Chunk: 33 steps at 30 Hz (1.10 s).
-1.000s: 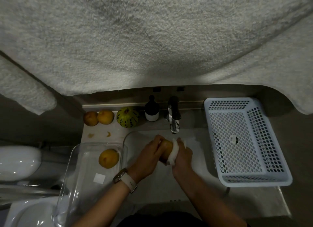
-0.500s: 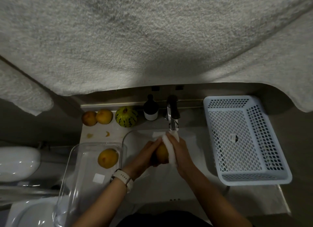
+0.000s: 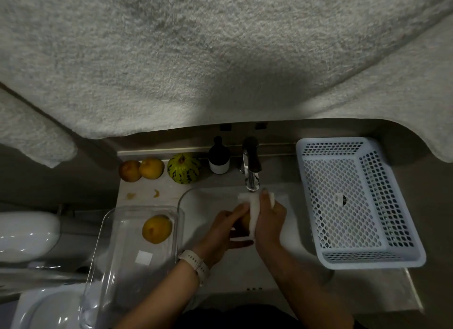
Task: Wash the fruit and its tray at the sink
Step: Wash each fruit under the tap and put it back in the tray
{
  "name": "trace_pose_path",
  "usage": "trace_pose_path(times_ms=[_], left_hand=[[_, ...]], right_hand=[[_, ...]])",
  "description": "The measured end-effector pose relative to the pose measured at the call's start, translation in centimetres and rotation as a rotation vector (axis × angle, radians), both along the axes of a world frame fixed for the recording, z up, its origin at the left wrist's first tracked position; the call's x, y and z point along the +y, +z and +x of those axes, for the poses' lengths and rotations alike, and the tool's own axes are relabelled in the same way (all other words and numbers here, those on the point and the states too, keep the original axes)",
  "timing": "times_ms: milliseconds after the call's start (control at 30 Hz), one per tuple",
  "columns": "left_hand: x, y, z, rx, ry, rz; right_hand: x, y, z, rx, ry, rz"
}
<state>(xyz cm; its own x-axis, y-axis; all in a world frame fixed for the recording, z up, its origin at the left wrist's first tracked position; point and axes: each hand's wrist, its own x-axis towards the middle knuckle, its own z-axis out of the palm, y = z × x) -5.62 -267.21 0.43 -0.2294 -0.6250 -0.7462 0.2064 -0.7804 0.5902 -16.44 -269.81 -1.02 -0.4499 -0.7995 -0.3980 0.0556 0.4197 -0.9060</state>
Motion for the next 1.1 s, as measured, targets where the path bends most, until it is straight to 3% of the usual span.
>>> trace_pose_path(times_ms=[133, 233, 333, 433, 500, 633, 767, 867, 933, 1000, 1100], left_hand=[[0.4, -0.9, 0.2, -0.011, 0.160, -0.037], [0.6, -0.9, 0.8, -0.120, 0.070, -0.260], [0.3, -0.9, 1.2, -0.398, -0.016, -0.561], [-0.2, -0.6, 1.2, -0.716, -0.273, -0.839], [-0.4, -0.3, 1.1, -0.842, -0.435, -0.910], [-0.3, 0.6, 1.0, -0.881, -0.442, -0.925], [-0.6, 0.8, 0.7, -0.969, -0.445, -1.051], [-0.7, 1.1, 0.6, -0.898, -0.444, -1.031], [-0.6, 1.5, 0.6, -0.765, -0.368, -0.994], [-0.7, 1.8, 0.5, -0.561, -0.240, -0.890], [-0.8, 1.8, 0.3, -0.163, 0.053, -0.641]], right_hand=[[-1.1, -0.5, -0.9, -0.180, -0.122, 0.184], [-1.9, -0.7, -2.1, -0.448, -0.077, 0.295], [-1.7, 0.0, -2.5, -0.717, 0.016, 0.321], [-0.5, 1.2, -0.7, -0.698, 0.159, 0.376], [0.0, 1.3, 0.5, -0.638, 0.139, 0.402], [0.3, 1.8, 0.5, -0.749, 0.111, 0.498], [0.4, 1.0, -0.6, -0.726, 0.072, 0.493], [0.7, 0.3, -1.9, -0.777, 0.051, 0.471], [0.5, 0.4, -2.2, -0.780, 0.066, 0.570], [0.0, 0.9, -2.1, -0.808, 0.041, 0.622], [-0.2, 0.4, -2.7, -0.872, -0.005, 0.502]])
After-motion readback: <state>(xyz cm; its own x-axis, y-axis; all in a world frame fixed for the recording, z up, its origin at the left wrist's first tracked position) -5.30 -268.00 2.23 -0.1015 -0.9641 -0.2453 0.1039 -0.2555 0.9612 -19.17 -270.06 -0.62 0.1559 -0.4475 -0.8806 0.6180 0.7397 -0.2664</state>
